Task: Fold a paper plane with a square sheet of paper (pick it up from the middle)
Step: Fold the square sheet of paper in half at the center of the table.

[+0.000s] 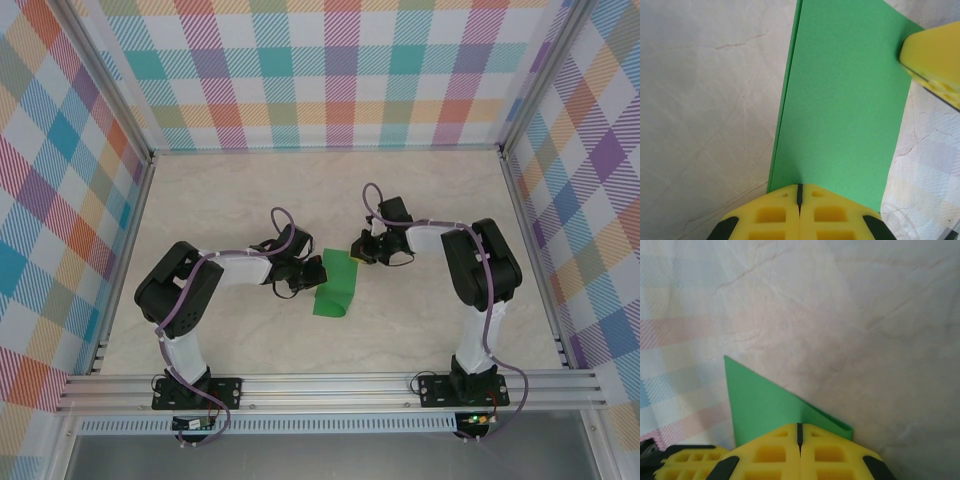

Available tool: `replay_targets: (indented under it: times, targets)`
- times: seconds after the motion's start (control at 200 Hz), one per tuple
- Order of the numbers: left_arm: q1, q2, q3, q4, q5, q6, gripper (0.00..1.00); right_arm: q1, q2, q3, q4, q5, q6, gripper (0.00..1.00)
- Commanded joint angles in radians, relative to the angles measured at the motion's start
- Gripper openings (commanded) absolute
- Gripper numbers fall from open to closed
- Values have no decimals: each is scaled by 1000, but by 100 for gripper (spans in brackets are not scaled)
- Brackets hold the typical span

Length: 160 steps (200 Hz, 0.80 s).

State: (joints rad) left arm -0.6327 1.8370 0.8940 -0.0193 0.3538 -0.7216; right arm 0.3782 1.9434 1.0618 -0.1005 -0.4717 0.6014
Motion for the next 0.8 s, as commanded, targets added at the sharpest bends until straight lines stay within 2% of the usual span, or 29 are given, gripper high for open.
replay_targets:
  times: [0.0,0.105,0.18,0.31,0.43,0.495,0.615,0.795]
  targets:
    - [-7,204,-134,-393,-291,-3,0,-32,14,31,-61,159,-37,2]
    - [-7,205,-132,-391,-289,-2,0,-35,-30,38,-132,352,-41,2]
    - [-7,203,-131,-390,-290,-2,0,-33,-111,8,-134,391,-41,2]
    - [-8,202,-130,-389,-292,-3,0,-12,-252,-52,-144,306,-55,2]
    - [-7,203,-122,-389,-292,-1,0,18,-324,-130,-102,74,-8,2]
    - [-8,205,-115,-392,-296,-1,0,51,-343,-170,-77,0,26,2]
    - [-9,205,-112,-393,-300,2,0,99,-365,-240,-4,-54,106,0]
    - [-8,204,-107,-401,-305,-2,0,166,-324,-264,47,-62,144,0]
